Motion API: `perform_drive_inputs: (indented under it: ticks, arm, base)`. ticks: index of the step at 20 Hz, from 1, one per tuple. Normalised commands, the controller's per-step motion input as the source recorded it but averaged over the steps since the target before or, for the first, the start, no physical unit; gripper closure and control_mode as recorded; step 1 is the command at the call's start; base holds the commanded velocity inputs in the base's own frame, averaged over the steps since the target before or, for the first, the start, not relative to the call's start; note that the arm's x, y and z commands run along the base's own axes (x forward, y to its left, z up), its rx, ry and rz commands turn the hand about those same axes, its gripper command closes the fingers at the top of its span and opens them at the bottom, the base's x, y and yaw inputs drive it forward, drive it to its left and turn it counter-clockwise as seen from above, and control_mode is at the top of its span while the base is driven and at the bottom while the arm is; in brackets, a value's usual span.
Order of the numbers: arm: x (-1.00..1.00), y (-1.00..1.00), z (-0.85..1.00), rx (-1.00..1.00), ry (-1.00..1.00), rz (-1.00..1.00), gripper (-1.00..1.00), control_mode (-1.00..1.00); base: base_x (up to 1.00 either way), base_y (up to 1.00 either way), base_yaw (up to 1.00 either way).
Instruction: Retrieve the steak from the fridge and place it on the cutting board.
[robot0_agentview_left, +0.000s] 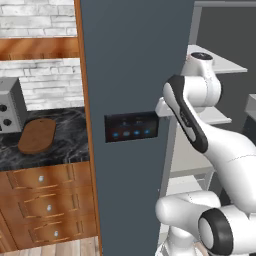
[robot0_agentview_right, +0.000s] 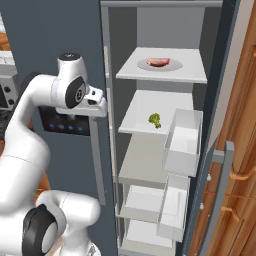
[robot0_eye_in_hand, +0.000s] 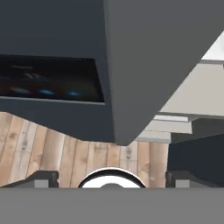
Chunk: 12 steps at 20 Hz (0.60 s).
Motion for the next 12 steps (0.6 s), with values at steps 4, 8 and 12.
perform_drive_inputs:
  ticks: [4,8,12]
  arm:
    - [-0.12,-0.40,0.00,0.00,-0.02,0.00,-1.00,-1.00]
    - [-0.08,-0.52,0.00,0.00,-0.04,0.00,-1.00,-1.00]
    - [-0.02,-0.51,0.00,0.00,-0.03,0.00,-1.00,-1.00]
  base:
    - [0.00,0.00,0.00]
    - [0.00,0.00,0.00]
    - [0.00,0.00,0.00]
